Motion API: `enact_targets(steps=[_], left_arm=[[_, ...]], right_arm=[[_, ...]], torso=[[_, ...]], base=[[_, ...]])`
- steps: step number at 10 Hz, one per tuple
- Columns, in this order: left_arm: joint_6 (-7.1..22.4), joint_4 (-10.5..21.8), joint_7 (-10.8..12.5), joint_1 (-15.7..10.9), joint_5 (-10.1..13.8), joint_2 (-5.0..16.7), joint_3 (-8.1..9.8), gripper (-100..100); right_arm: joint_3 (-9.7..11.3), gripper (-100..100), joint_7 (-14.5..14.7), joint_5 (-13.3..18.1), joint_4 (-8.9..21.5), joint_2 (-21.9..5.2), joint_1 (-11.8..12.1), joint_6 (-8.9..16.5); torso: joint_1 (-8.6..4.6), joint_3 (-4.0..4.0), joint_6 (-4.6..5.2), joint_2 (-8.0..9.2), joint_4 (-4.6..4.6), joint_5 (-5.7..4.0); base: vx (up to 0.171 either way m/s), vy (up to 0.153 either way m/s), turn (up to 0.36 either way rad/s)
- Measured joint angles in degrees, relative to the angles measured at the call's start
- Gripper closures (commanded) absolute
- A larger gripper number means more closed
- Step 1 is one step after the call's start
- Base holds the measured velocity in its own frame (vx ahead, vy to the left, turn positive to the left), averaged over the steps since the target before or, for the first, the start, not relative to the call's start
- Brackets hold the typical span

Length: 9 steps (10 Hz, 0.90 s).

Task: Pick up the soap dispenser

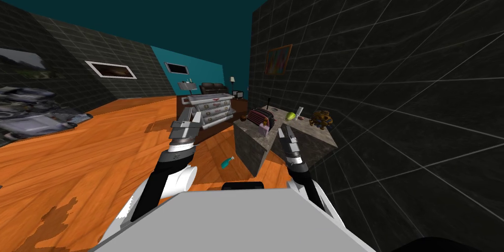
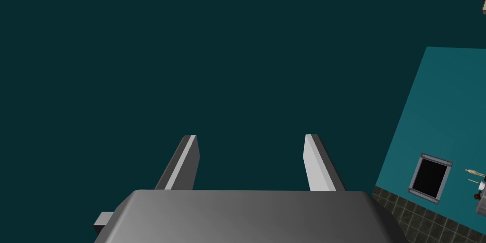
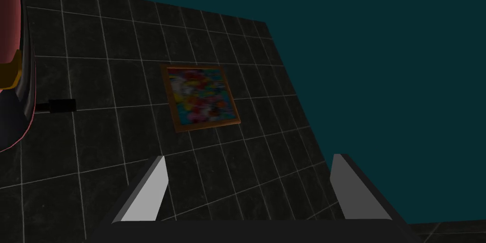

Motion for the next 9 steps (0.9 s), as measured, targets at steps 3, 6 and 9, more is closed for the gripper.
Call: enact_targets(steps=[3, 6, 9], left_arm=[[0.00, 0.00, 0.00, 0.00, 0.00, 0.00, 0.00, 0], [0.00, 0.00, 0.00, 0.00, 0.00, 0.00, 0.00, 0], [0.00, 0.00, 0.00, 0.00, 0.00, 0.00, 0.00, 0]], right_arm=[[0.56, -100, -0.30, 0.45, 0.22, -4.01, 0.88, -0.12], [1.23, -100, -0.72, 1.06, 0.47, -8.77, 1.99, -0.30], [1.80, -100, -1.23, 1.61, 1.16, -13.67, 2.31, -0.24]], torso=[[-0.01, 0.01, 0.00, 0.01, 0.01, 0.00], [-0.01, 0.03, 0.00, 0.04, 0.01, 0.00], [-0.03, 0.01, 0.00, 0.01, 0.01, -0.01]], base=[[-0.028, -0.005, 0.015], [-0.029, -0.004, 0.014], [-0.027, -0.010, 0.017]])
